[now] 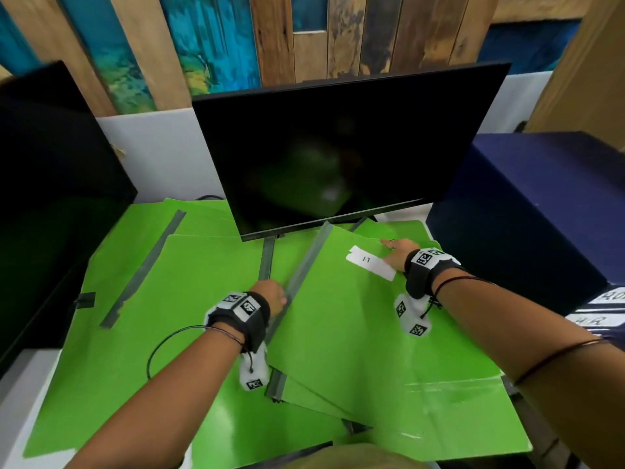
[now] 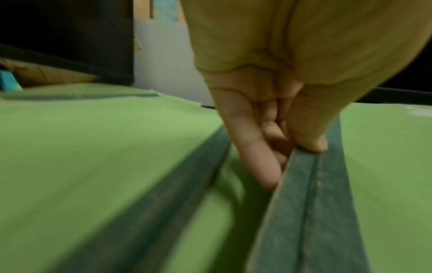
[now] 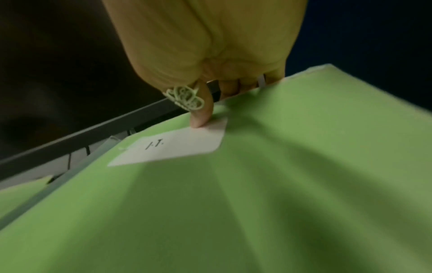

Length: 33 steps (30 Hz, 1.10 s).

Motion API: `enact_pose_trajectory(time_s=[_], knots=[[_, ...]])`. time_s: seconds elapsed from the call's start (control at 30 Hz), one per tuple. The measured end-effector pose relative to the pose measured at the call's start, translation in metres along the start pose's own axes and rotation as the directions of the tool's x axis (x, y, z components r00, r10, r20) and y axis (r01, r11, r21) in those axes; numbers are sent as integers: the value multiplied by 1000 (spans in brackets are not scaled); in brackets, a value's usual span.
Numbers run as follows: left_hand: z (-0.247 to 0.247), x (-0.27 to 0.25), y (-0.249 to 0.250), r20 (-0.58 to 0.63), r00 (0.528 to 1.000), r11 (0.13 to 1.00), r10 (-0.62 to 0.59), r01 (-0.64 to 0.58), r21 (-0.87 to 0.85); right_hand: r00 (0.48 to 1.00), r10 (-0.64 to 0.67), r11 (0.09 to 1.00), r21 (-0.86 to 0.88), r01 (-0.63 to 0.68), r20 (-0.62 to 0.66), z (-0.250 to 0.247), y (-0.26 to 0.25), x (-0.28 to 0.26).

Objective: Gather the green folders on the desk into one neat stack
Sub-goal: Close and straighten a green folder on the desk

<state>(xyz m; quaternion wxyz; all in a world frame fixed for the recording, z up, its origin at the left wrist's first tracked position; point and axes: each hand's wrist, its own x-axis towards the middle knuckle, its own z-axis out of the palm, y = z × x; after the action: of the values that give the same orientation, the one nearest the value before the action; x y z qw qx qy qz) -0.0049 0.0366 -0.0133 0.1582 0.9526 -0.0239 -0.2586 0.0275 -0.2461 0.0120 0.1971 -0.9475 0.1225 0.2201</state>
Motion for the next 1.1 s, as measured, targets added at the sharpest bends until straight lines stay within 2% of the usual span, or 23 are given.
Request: enact_pose_trajectory(time_s=[0.17,0.23,0.33,0.47,0.53,0.6,0.67,0.7,0.73,0.93,1.0,1.1], knots=[[33,-2,38,167,982,982,90,-60,-179,988,22,965,-256,-61,-156,-2,-2,1],[46,-2,48,201,975,963,96,-39,-268,991,-11,955,-294,-29,-135,3,-3,2],[57,-3,59,165,981,933,101,-36,-358,995,-65,970,-240,45,-76,14,-9,-3],[60,7,68,56,991,867,125,-82,-492,980,-200,966,-168,197,1,44,-25,-19],[57,13,63,-63,990,888,128,-143,-438,971,-236,954,-186,237,29,64,-31,-21],[51,18,51,-265,964,945,17,-102,-311,976,-214,957,-191,219,49,80,-34,-20],[45,17,40,-393,899,941,-194,57,-334,976,-205,950,-226,216,71,92,-38,-20],[42,15,37,-388,884,926,-262,117,-359,975,-209,944,-246,221,75,97,-41,-19],[42,16,36,-356,890,917,-284,144,-372,974,-214,939,-259,226,73,101,-43,-18],[49,24,42,-111,971,921,-211,160,-354,982,-188,948,-254,190,32,104,-46,-19],[49,22,39,-99,979,931,-181,138,-338,982,-183,950,-248,189,47,102,-45,-19],[32,13,25,-192,955,939,-225,160,-305,984,-171,957,-230,179,54,102,-42,-20]])
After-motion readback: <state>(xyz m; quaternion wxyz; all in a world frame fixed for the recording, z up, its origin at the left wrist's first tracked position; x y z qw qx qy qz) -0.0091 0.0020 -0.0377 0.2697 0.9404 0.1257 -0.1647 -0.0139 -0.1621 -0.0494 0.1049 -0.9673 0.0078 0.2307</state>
